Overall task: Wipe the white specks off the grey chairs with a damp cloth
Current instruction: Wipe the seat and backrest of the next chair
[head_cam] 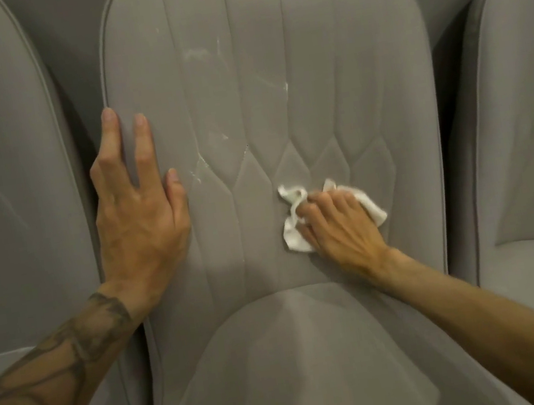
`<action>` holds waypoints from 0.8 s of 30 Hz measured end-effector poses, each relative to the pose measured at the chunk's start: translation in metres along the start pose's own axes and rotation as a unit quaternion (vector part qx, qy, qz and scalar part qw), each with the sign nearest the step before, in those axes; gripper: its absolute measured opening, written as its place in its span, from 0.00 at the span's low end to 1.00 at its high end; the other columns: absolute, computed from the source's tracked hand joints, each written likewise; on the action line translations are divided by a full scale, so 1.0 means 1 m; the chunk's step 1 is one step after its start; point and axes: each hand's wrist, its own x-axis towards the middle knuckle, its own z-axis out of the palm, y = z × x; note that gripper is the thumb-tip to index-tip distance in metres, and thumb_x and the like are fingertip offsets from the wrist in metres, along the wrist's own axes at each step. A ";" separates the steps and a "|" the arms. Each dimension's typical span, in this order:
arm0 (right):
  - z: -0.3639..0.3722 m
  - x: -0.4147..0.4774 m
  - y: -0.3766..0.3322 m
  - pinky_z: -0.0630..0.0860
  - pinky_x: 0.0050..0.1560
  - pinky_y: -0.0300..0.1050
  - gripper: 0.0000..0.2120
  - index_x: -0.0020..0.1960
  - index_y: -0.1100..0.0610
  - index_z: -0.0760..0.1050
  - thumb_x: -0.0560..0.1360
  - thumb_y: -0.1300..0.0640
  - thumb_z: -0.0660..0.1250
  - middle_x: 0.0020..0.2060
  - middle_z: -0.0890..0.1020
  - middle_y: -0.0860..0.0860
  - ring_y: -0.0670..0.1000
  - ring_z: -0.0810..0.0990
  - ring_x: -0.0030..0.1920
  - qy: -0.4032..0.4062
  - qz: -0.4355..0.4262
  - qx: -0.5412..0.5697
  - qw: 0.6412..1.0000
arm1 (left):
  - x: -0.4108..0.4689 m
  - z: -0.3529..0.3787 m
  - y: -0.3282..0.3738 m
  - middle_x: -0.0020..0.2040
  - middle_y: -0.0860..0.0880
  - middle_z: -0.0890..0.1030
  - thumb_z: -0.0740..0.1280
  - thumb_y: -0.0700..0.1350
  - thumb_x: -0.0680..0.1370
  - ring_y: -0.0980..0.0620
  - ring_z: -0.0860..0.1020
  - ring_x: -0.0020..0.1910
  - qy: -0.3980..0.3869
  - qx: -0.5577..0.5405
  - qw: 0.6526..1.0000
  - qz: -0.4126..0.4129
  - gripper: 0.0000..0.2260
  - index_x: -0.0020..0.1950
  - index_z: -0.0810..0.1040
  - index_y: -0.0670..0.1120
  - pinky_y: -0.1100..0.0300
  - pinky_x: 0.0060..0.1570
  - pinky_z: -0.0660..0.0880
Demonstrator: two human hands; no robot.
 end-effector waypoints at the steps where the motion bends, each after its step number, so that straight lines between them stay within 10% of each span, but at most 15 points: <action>1: -0.002 0.016 0.009 0.65 0.48 0.53 0.08 0.55 0.56 0.71 0.80 0.53 0.62 0.49 0.72 0.55 0.58 0.71 0.46 0.022 0.027 -0.006 0.999 | 0.001 0.000 0.000 0.83 0.36 0.56 0.58 0.46 0.86 0.37 0.61 0.78 0.000 -0.004 1.000 0.001 0.27 0.84 0.57 0.43 0.69 0.78 0.48; 6: 0.006 0.033 0.014 0.65 0.52 0.53 0.09 0.58 0.56 0.69 0.81 0.52 0.59 0.52 0.71 0.56 0.58 0.69 0.48 0.117 0.161 -0.026 0.980 | 0.000 -0.001 0.000 0.82 0.35 0.57 0.59 0.45 0.86 0.36 0.62 0.78 0.001 -0.007 1.000 0.001 0.27 0.84 0.58 0.42 0.68 0.78 0.48; 14: 0.017 -0.049 -0.016 0.68 0.50 0.51 0.06 0.55 0.54 0.69 0.81 0.54 0.60 0.49 0.77 0.54 0.58 0.77 0.46 -0.075 -0.145 -0.009 0.986 | -0.001 -0.001 0.001 0.83 0.37 0.56 0.59 0.45 0.85 0.37 0.61 0.79 -0.006 -0.005 1.000 -0.007 0.27 0.84 0.57 0.44 0.62 0.78 0.55; 21: -0.007 0.065 0.014 0.66 0.57 0.54 0.09 0.54 0.58 0.70 0.82 0.52 0.60 0.52 0.75 0.58 0.59 0.70 0.50 0.153 0.226 -0.027 0.962 | -0.002 0.001 -0.001 0.83 0.38 0.56 0.59 0.46 0.85 0.39 0.60 0.79 -0.006 -0.010 1.000 -0.008 0.27 0.84 0.56 0.45 0.62 0.78 0.56; 24: -0.002 0.050 -0.012 0.67 0.53 0.53 0.08 0.55 0.58 0.69 0.81 0.53 0.60 0.51 0.75 0.58 0.58 0.70 0.48 0.118 0.125 0.015 0.985 | -0.002 0.001 0.000 0.83 0.38 0.56 0.59 0.46 0.86 0.38 0.61 0.79 -0.005 -0.009 1.000 -0.009 0.27 0.84 0.56 0.45 0.67 0.77 0.52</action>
